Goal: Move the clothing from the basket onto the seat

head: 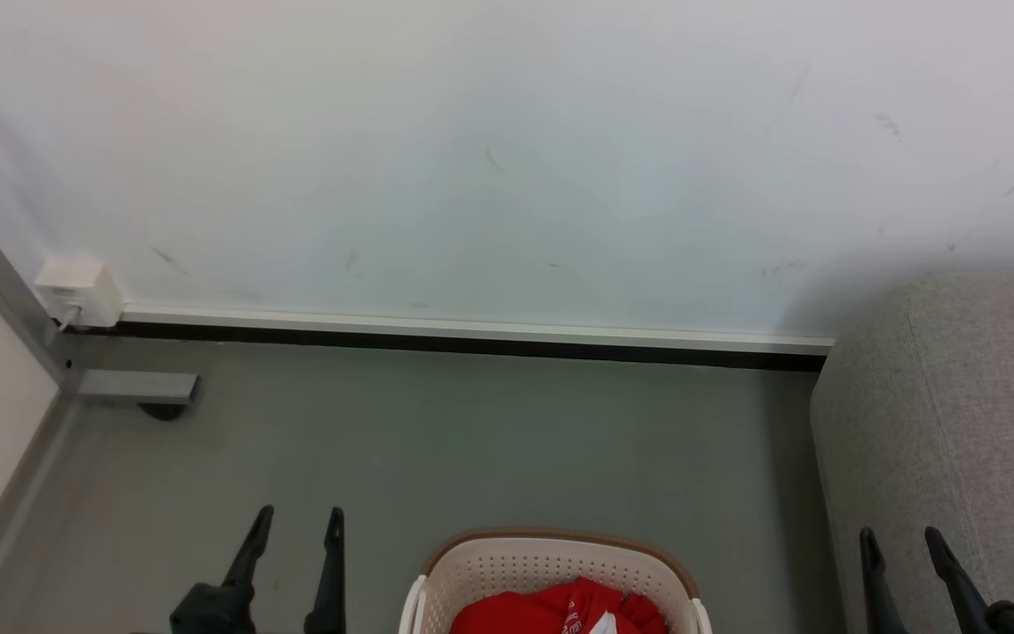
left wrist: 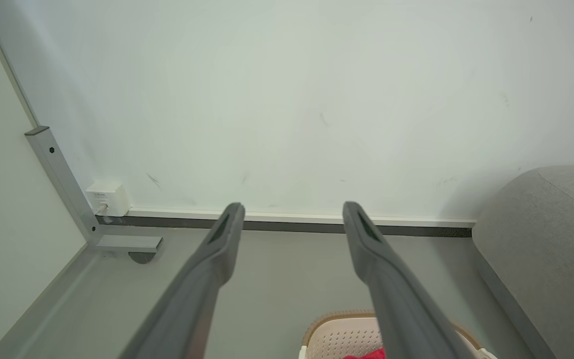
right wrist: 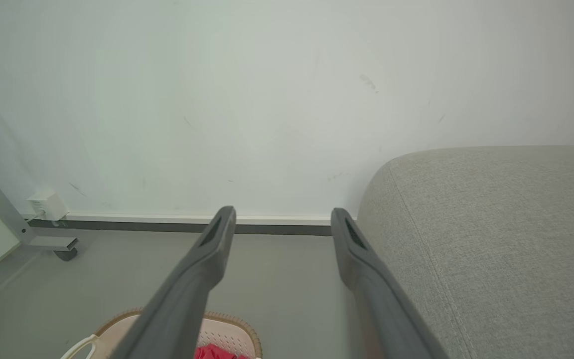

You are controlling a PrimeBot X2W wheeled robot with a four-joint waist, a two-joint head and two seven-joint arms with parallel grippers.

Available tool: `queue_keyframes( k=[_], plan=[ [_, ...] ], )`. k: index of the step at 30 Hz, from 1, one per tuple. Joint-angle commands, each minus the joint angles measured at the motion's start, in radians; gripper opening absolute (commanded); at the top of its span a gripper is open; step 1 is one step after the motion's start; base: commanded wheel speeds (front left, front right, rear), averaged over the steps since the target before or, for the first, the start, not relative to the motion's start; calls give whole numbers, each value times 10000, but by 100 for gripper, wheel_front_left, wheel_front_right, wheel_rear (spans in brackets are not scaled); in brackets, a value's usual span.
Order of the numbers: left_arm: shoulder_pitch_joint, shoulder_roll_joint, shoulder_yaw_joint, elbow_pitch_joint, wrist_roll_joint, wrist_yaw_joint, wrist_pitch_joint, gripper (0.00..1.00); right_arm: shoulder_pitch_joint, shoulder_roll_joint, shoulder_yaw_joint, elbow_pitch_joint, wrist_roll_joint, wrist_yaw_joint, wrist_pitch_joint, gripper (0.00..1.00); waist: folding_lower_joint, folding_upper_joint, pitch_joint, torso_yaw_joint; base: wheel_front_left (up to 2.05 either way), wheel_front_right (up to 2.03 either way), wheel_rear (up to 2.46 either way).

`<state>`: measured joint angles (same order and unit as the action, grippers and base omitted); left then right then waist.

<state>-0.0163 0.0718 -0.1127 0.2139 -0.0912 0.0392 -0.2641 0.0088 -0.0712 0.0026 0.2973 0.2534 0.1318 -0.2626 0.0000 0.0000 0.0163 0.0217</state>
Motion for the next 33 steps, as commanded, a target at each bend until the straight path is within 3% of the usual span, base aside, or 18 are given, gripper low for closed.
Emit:
queue_keyframes(
  k=[1, 23, 33],
  plan=[
    [70, -29, 19, 18, 55, -68, -7, 100, 117, -47, -25, 54, 8, -21, -34, 100, 0, 0, -4, -8, 0, 0, 0],
    [90, -190, 404, 186, 231, -502, -7, 100, 19, -22, -28, 135, 75, -21, -32, 100, 0, 0, 29, -145, 0, 0, 0],
    [-482, -195, 61, 353, 303, -804, -7, 100, -452, -124, 105, -205, 33, -21, -17, 100, 0, 0, 772, -495, 0, 0, 0]
  ],
)
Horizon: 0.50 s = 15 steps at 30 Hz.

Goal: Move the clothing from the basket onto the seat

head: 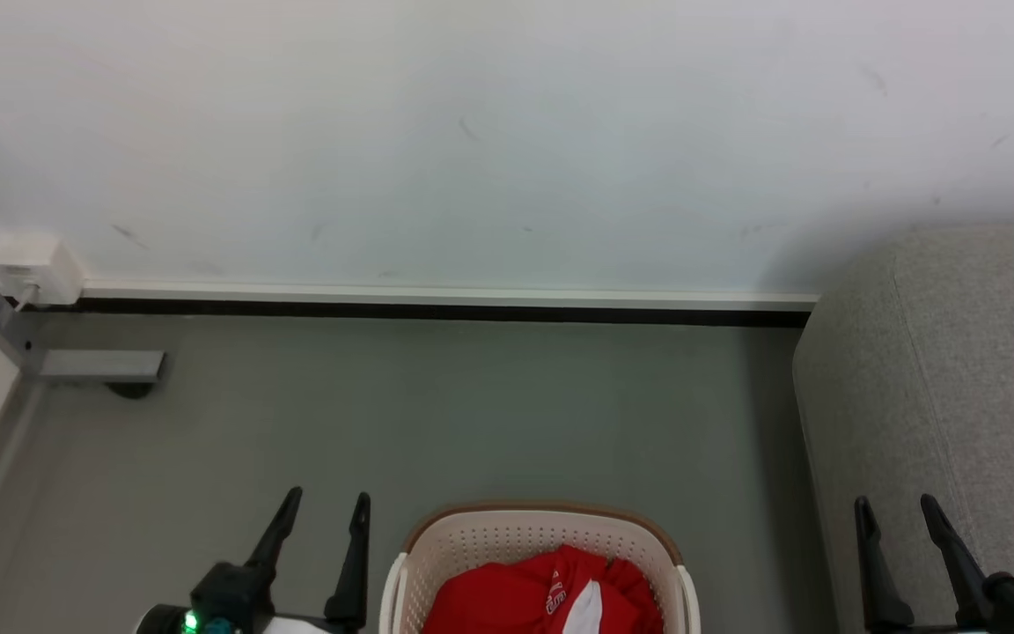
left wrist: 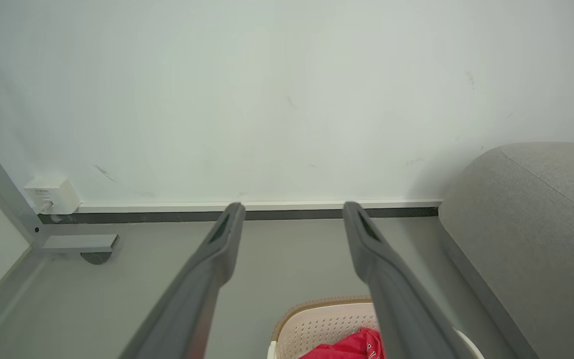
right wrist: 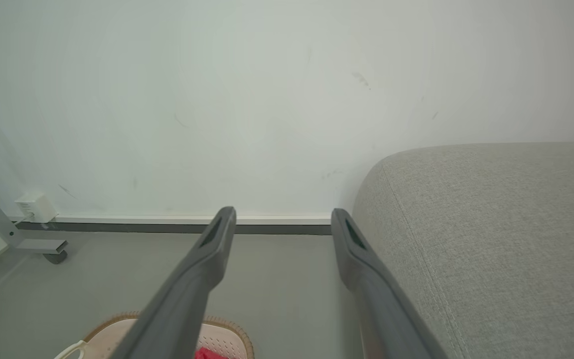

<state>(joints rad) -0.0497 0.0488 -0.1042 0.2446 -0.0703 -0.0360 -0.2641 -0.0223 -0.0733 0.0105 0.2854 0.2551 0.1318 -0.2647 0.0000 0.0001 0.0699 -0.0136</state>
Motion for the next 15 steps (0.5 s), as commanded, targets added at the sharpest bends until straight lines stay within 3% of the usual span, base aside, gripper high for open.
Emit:
queue_keyframes(
  k=[1, 15],
  plan=[
    [-234, 33, -91, 97, 120, -74, -7, 100, -205, -106, 53, -140, -16, -21, 4, 100, 0, -1, 350, -203, 0, 0, 0],
    [-2665, 225, -1268, 2458, 807, -648, 16, 100, -1711, -22, 281, -1413, 64, -21, 6, 100, 0, -1, 2898, -1153, 0, 0, 0]
  ],
)
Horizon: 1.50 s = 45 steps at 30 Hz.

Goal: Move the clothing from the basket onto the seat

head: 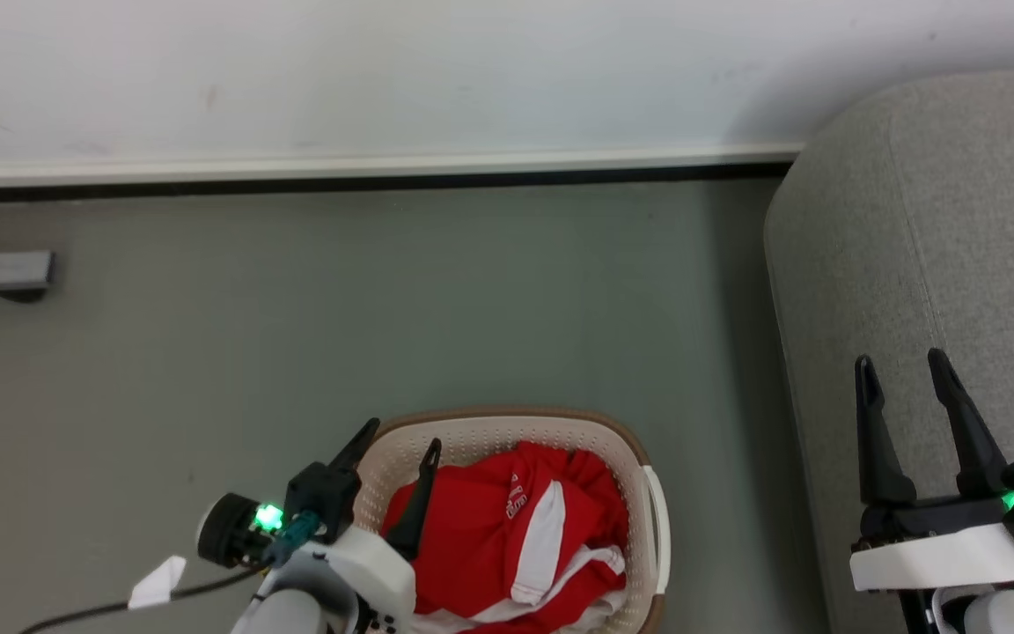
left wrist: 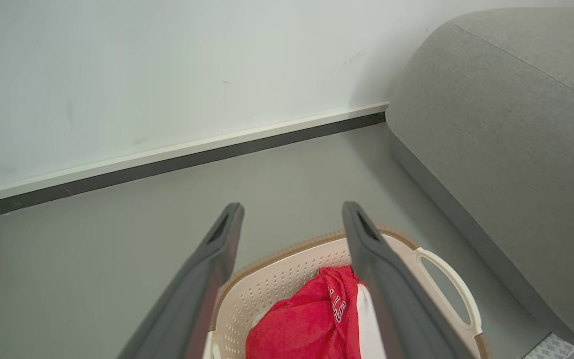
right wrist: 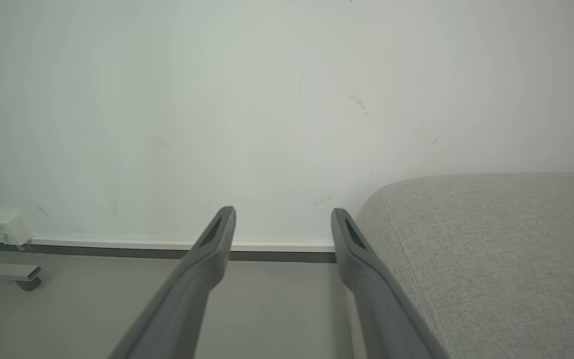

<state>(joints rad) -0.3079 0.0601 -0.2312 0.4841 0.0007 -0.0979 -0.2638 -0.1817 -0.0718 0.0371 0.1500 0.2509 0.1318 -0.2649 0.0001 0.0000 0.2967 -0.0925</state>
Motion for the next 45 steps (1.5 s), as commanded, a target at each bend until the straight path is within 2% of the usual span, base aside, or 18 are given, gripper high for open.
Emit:
queue_keyframes(
  k=[1, 10, 17, 26, 34, 45],
  plan=[
    [-366, 141, -102, 377, 150, -53, 91, 100, -243, -26, 37, -126, 120, -21, 8, 100, -1, 0, 820, -444, 0, 0, 0],
    [-2246, 372, -938, 2494, 355, -252, 1313, 100, -1203, 138, 179, -835, 215, -21, 8, 100, -1, 0, 2177, -1170, 0, 0, 0],
    [-3401, 522, -1613, 3356, 70, -314, 2350, 100, -1881, 209, 388, -1580, 242, -21, 8, 100, -1, 0, 3315, -1633, 0, 0, 0],
    [-4547, 968, -2481, 3685, -552, -313, 3113, 100, -2730, 226, 628, -2444, 477, -21, 8, 100, -1, 0, 4893, -2050, 0, 0, 0],
    [-5112, 1679, -2604, 3515, -633, -315, 3327, 100, -3486, 226, 847, -2733, 858, -21, 8, 100, -1, 0, 6056, -2348, 0, 0, 0],
    [-5586, 2162, -2623, 2959, -684, -212, 3721, 100, -4014, 226, 958, -2846, 1111, -21, 8, 100, -1, 0, 6957, -2455, 0, 0, 0]
  ],
)
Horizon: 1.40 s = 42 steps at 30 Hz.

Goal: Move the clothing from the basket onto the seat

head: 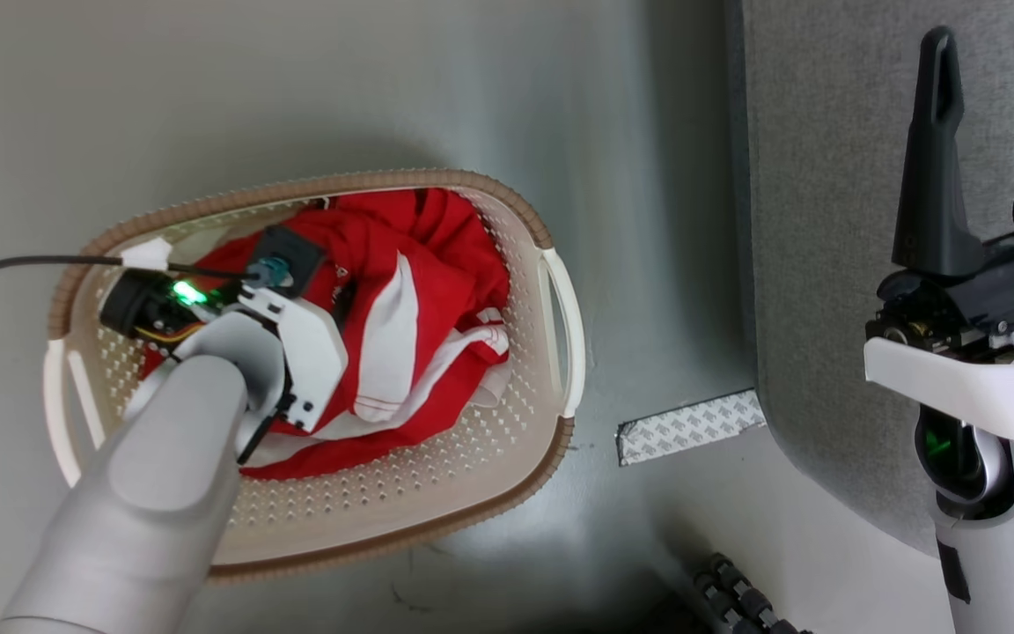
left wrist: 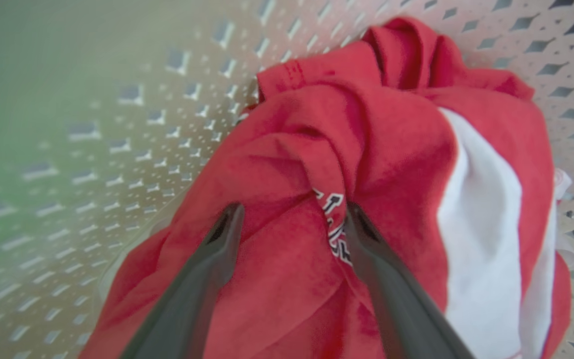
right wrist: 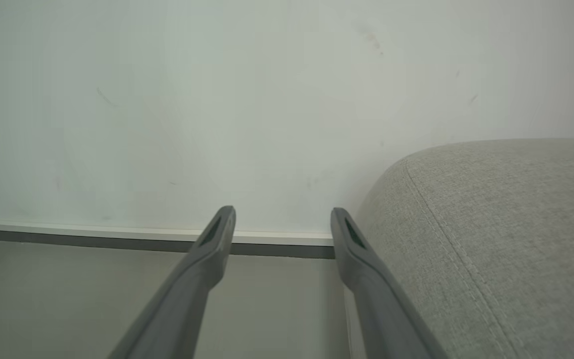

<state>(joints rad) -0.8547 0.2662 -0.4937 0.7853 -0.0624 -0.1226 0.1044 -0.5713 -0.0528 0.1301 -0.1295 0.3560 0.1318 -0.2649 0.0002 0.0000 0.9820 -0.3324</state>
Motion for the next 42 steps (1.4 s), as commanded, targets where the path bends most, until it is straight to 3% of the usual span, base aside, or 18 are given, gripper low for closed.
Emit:
queue_keyframes(
  k=[1, 23, 24, 26, 29, 30, 36, 42],
  plan=[
    [-130, 138, -8, -87, -60, 39, 73, 100, -153, 36, 45, -65, 72, -21, 8, 100, -2, 0, 148, -81, 0, 0, 0],
    [-482, -212, -958, 38, 136, -8, 174, 99, -232, 37, 155, 61, 92, -21, 8, 100, -2, 0, 576, -169, 0, 0, 0],
    [-507, -233, -982, 78, 111, -8, 146, 87, -233, 37, 150, 75, 86, -21, 8, 100, -2, 0, 580, -157, 0, 0, 0],
    [-569, -278, -1042, 168, 61, -16, 86, 46, -242, 37, 128, 88, 70, -21, 8, 100, -2, 0, 587, -134, 0, 0, 0],
    [-639, -331, -1106, 292, -19, -27, -60, 18, -268, 37, 126, 115, 61, -21, 8, 100, -2, 0, 598, -114, 0, 0, 0],
    [-644, -345, -1115, 321, -83, -31, -148, 1, -282, 37, 121, 121, 69, -21, 8, 100, -2, 0, 605, -113, 0, 0, 0],
    [-546, -527, -1105, 449, -376, -44, -556, 0, -233, 36, 82, 233, 62, -21, 8, 100, -2, 0, 453, -70, 0, 0, 0],
    [-27, -1052, -1032, 439, -1084, -69, -1374, 0, 76, 34, -73, 588, -54, -21, 8, 100, -2, 0, -369, 192, 0, 0, 0]
  ],
)
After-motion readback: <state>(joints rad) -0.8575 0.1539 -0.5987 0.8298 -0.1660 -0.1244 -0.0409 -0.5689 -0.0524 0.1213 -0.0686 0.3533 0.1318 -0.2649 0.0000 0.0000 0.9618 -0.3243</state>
